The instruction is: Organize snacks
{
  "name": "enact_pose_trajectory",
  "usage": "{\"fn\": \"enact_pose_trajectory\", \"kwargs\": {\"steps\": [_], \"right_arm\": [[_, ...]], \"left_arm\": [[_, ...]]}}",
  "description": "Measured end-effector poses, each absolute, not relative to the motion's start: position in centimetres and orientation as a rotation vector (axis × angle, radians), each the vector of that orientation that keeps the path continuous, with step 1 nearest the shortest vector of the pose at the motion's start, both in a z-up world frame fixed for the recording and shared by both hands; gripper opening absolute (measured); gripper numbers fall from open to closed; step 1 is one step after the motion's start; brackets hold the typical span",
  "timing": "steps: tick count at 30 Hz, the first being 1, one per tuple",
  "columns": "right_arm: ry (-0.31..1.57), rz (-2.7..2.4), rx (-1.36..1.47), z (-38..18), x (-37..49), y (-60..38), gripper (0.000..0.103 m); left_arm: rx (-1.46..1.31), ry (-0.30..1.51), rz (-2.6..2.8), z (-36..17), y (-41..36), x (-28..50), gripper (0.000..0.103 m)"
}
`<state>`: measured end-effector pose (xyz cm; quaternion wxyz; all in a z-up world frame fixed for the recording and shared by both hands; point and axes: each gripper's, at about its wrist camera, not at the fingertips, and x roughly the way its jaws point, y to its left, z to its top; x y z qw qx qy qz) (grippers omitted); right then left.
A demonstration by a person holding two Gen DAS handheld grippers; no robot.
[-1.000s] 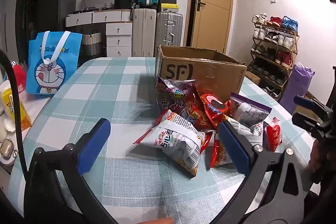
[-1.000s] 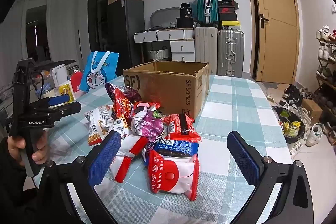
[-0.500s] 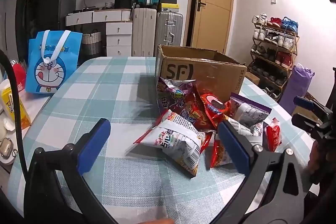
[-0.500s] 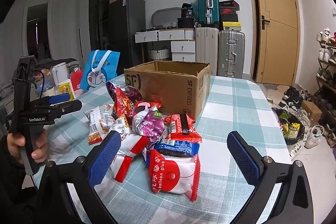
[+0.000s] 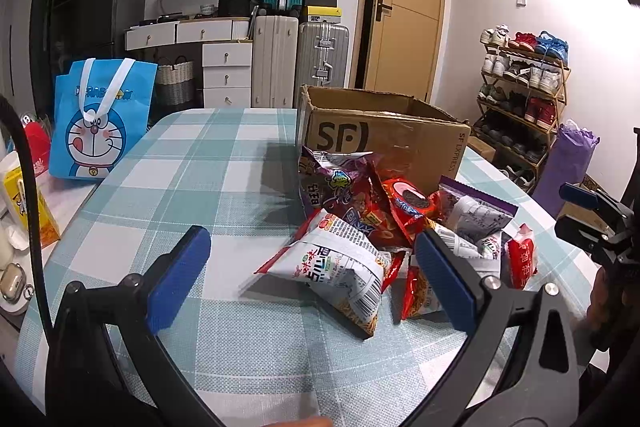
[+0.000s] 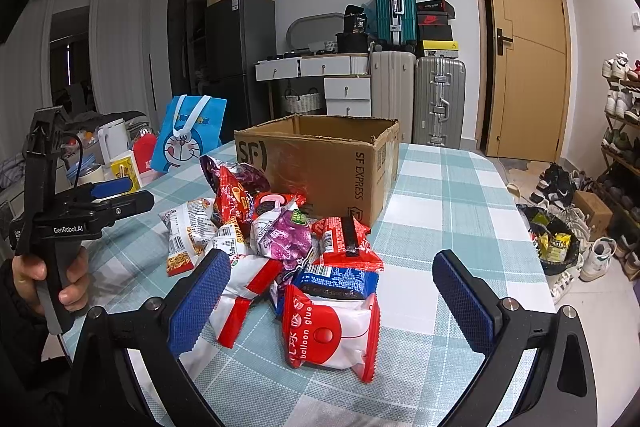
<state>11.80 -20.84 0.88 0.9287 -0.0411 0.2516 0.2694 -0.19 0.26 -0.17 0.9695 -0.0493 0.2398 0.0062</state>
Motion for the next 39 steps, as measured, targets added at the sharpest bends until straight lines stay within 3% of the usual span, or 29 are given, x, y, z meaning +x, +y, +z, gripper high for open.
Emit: {"fn": "enact_pose_trajectory", "kwargs": {"steps": [39], "right_arm": [[0.524, 0.537, -0.087, 0.92, 11.75, -20.98, 0.103]], "left_arm": [[-0.099, 0.479, 0.028, -0.13, 0.15, -0.38, 0.102]]}}
